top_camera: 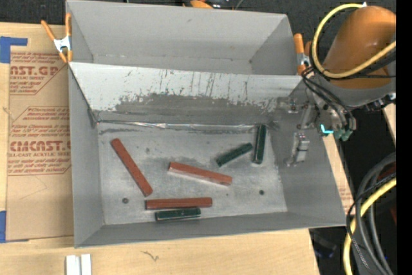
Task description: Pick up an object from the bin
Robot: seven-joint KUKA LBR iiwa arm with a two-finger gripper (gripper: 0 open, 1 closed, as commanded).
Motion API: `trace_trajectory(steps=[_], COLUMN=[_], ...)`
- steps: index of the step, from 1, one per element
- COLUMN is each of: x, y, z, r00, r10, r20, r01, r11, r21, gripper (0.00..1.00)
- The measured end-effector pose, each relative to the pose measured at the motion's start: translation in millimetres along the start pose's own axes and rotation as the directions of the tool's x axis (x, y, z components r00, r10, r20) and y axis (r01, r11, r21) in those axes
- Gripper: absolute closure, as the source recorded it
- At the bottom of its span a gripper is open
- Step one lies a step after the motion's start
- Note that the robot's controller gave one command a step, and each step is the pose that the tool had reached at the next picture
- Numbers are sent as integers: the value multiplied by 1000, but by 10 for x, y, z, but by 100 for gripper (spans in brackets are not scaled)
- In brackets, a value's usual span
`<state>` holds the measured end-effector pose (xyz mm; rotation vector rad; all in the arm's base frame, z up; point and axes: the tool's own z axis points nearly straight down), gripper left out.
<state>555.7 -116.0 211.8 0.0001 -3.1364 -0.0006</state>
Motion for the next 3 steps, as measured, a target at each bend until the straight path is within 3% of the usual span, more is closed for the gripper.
trace_trajectory(steps=[1, 2, 3], x=[-242, -256, -253], y=[100, 95, 200], z=[1460, 1419, -84], r00=[976, 977, 850], r10=[-217, -215, -527], r20=[2, 6, 12], r01=[217, 215, 527], r11=[976, 977, 850], r21=[-1, 1, 8], gripper=[0, 100, 100])
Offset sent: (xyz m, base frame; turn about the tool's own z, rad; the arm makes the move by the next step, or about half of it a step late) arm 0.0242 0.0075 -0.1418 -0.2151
